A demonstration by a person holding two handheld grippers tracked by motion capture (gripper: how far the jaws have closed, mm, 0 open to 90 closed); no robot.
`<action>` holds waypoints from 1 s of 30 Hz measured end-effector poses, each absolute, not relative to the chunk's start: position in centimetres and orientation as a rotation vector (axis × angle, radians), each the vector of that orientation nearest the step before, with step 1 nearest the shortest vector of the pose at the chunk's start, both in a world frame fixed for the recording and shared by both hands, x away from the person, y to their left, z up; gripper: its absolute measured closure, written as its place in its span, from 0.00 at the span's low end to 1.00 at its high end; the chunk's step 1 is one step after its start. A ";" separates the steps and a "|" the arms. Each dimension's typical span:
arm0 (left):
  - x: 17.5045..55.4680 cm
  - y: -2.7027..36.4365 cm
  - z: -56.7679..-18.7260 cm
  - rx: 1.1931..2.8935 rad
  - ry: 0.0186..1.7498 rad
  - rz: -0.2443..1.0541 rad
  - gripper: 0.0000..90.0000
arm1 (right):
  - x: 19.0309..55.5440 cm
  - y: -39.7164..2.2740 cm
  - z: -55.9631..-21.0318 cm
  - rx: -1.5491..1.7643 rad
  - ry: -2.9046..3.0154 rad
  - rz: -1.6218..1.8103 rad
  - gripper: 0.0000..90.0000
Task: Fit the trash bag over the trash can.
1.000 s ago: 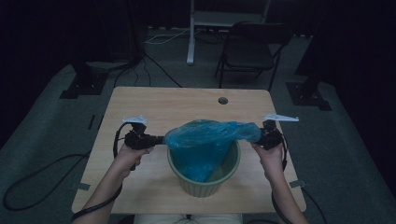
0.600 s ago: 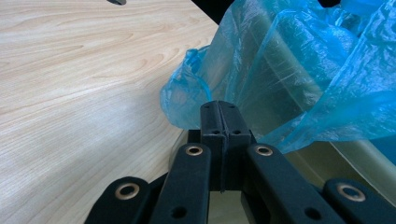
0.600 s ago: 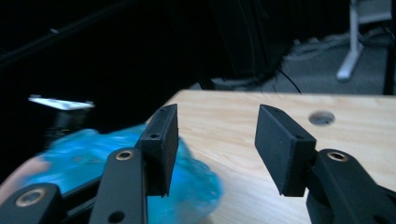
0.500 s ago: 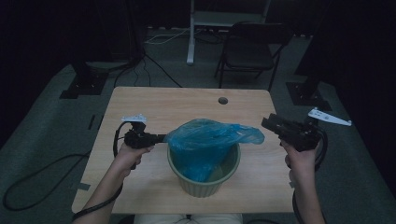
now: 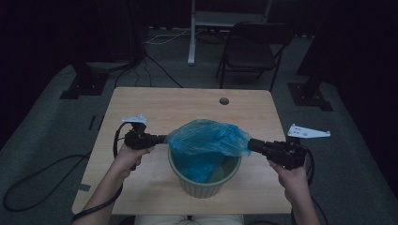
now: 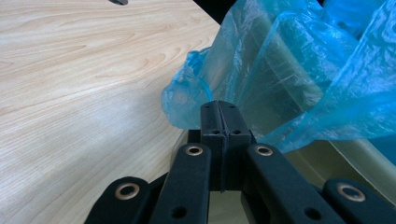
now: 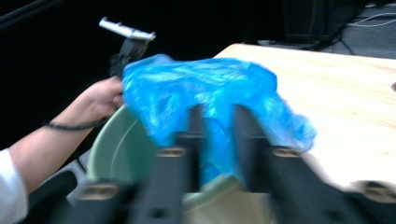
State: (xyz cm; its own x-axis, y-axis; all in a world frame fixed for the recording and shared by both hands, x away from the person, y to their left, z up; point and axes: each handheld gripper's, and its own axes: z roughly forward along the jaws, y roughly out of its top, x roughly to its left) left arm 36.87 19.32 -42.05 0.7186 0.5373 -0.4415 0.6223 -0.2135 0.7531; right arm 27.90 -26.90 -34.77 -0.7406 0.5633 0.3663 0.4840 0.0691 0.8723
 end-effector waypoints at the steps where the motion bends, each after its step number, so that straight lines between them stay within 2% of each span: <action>1: 36.8 19.4 -42.0 1.875 0.898 -0.102 1.00 | 27.5 -26.9 -34.9 1.100 2.249 1.806 0.98; 6: 36.5 19.8 -41.9 1.886 0.902 -0.091 1.00 | 25.5 -26.3 -36.0 1.081 2.293 1.857 0.99; 12: 36.2 20.4 -42.2 1.902 0.914 -0.086 1.00 | 23.6 -25.3 -40.1 1.141 2.428 1.828 0.99; 21: 35.9 20.5 -43.1 1.920 0.915 -0.097 1.00 | 24.5 -24.0 -46.4 1.340 2.503 1.680 1.00; 26: 35.8 20.4 -43.1 1.924 0.915 -0.088 1.00 | 24.7 -25.1 -46.1 1.386 2.426 1.702 0.97; 30: 35.8 20.8 -43.2 1.900 0.922 -0.102 1.00 | 24.5 -25.9 -44.6 1.370 2.382 1.719 0.83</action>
State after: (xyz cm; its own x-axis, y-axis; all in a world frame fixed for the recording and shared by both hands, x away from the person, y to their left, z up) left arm 35.76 20.77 -43.23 0.7082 0.5532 -0.4387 0.6355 -0.2287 0.7374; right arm 24.49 -25.88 -44.59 -0.6384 0.5670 0.5205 0.6727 0.0825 0.7353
